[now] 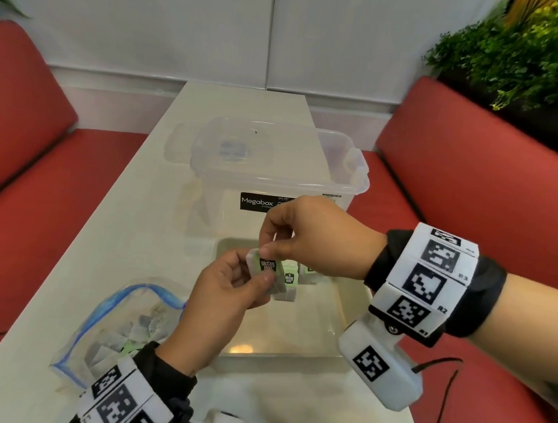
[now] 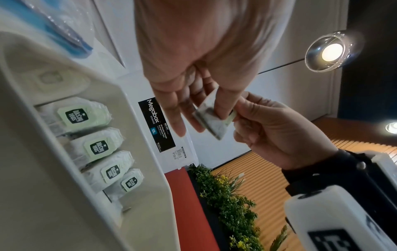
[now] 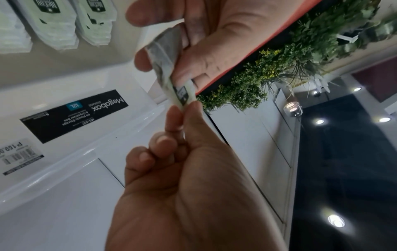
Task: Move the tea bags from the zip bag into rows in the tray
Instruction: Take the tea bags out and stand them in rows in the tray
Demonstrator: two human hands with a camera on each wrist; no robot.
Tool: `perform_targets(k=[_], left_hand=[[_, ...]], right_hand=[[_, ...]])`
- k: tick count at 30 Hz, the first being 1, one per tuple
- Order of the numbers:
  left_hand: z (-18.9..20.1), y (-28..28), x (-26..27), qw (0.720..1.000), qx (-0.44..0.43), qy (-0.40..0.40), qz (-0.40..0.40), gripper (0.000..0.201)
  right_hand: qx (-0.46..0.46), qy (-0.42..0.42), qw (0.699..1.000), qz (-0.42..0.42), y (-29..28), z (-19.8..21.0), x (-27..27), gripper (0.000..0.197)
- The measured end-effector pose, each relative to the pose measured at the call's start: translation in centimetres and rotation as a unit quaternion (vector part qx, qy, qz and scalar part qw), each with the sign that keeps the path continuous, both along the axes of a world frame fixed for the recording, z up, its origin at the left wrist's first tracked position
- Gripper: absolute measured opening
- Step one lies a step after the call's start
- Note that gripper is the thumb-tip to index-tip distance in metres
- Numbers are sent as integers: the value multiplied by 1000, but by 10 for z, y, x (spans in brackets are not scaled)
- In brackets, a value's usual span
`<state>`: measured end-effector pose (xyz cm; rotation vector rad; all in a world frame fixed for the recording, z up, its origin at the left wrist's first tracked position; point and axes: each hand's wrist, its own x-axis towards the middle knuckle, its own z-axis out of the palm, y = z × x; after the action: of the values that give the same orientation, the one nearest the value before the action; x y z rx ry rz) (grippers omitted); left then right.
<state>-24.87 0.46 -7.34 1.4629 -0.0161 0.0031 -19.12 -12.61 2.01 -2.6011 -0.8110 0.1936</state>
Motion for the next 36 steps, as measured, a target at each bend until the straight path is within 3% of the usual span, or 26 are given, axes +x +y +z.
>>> perform_targets(k=[4,9,12,14,17,22,27,31,36], left_hand=[[3,0,0,1000,4,-15,9,31],[-13,16,0,983,172,-63,17,43],[-24,30,-5,945,306,-115,16,34],[-30,38,-7,901,412,-140,8,25],[-39,44,-8,853,502,-144,-15,34],[-50,47,-9,833,532,-151,-33,41],[-61,52,-8,818,553,-147,-50,64],[-63,55,-7,819,551,-152,-44,60],[-63,54,-7,836,526,-156,-23,38]], right_hand=[[-67,-21,997,31,2,9,4,7],[-156,-27,987,16,-14,7,24,6],[-221,-36,974,-16,-31,-3,42,3],[-274,-34,961,-28,-39,-14,53,2],[-342,-21,939,-38,-43,-36,67,5],[-384,2,923,-32,-38,-70,84,11],[-413,4,910,-35,-30,-90,94,19],[-437,8,899,-33,-25,-96,97,19],[-455,2,890,-36,-22,-104,97,19]])
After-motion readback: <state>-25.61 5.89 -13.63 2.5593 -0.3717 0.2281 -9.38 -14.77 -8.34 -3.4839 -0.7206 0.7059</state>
